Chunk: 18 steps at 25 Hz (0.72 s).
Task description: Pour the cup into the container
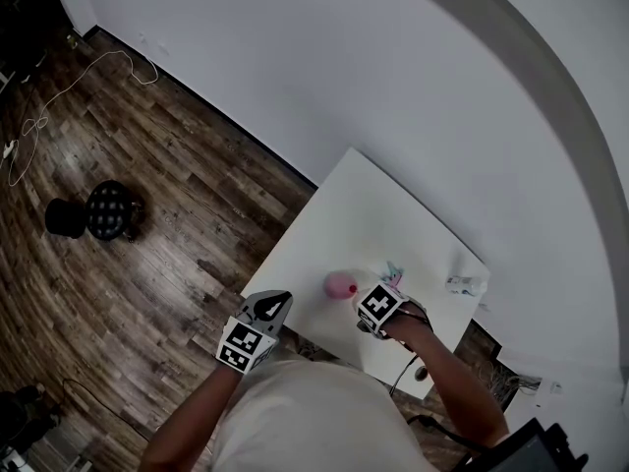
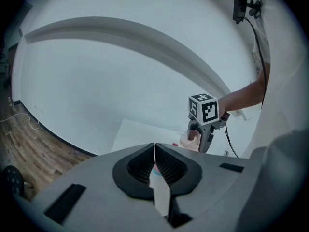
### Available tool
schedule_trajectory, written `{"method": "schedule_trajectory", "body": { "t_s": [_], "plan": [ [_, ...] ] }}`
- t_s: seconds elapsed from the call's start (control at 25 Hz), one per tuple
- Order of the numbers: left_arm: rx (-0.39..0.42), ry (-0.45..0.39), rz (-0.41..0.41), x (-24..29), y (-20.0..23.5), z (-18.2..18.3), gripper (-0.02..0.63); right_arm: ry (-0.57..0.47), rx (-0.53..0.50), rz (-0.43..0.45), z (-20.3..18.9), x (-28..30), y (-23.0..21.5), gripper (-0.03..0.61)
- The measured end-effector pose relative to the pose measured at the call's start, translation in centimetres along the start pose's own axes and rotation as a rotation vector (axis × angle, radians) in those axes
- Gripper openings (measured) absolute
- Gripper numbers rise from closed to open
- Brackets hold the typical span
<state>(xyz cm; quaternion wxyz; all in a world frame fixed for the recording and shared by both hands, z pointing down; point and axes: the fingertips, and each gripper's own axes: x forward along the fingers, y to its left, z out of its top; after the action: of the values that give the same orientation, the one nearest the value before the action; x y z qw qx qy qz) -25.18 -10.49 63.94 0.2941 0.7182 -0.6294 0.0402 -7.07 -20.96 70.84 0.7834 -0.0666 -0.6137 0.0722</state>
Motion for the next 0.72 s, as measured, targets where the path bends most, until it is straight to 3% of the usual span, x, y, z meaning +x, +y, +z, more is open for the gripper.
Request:
{"method": "schedule_trajectory", "body": {
  "t_s": [0.72],
  "plan": [
    [-0.012,-0.004,0.006,-0.27,0.57,-0.24,0.012,0.040,0.007,0.018,0.43,-0.25,0.02,0.360]
  ]
}}
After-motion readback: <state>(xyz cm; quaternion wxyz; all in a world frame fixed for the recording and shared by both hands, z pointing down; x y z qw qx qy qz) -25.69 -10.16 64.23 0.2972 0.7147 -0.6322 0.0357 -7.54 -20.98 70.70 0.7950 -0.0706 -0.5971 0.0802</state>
